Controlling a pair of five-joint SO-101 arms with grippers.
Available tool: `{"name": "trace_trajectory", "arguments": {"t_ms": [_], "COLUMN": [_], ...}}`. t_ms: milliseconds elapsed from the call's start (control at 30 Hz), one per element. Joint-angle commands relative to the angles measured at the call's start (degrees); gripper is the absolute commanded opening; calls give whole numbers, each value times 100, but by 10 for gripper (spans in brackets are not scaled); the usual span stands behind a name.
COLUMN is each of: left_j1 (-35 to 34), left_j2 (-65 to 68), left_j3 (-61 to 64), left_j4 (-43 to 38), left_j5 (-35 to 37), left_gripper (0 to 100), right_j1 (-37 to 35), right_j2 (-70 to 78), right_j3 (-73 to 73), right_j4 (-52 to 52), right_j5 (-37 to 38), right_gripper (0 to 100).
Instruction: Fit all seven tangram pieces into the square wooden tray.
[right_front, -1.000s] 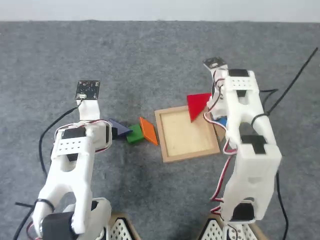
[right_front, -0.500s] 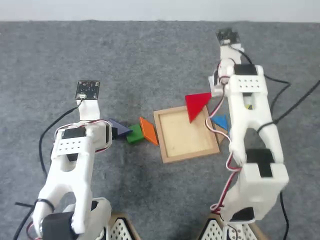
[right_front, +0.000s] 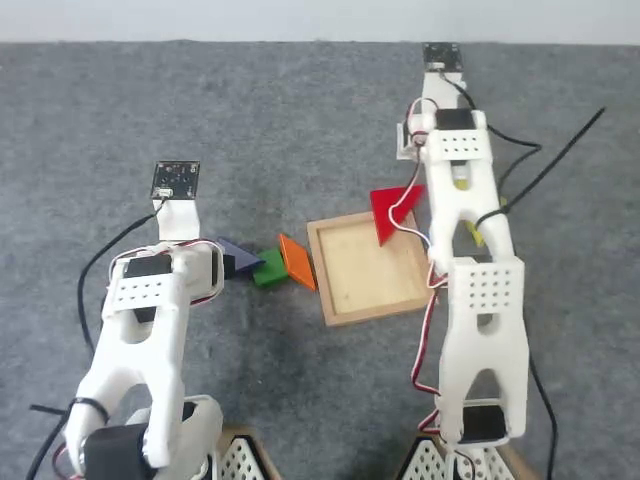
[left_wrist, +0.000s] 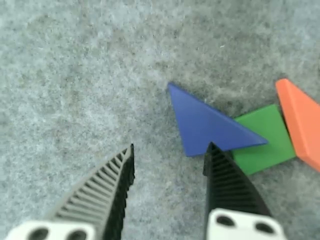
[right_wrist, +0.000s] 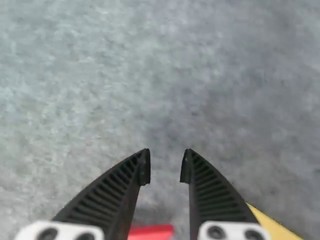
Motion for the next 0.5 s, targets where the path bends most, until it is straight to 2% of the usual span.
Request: {"name": "trace_trajectory", "arguments": {"t_ms": [0,133,333,467], "left_j1": [-18,-26,-44,-44], "left_j2": [-18,-18,-18,-18], "left_j3": [-13,-13,-13,-13], "left_j4": [-123,-123,-123,-123], "left_j5": [35,35,35,35], "left_gripper": [221,221,221,221], "right_j1": [-145,-198,-321,-312], "right_j2": [145,470,725,752], "right_j3": [-862,-1327,-1793,-2084], "right_j4": [312,778,1851,2396], "right_j5": [-53,35,747,782], "right_gripper": [124,124,124,124]}}
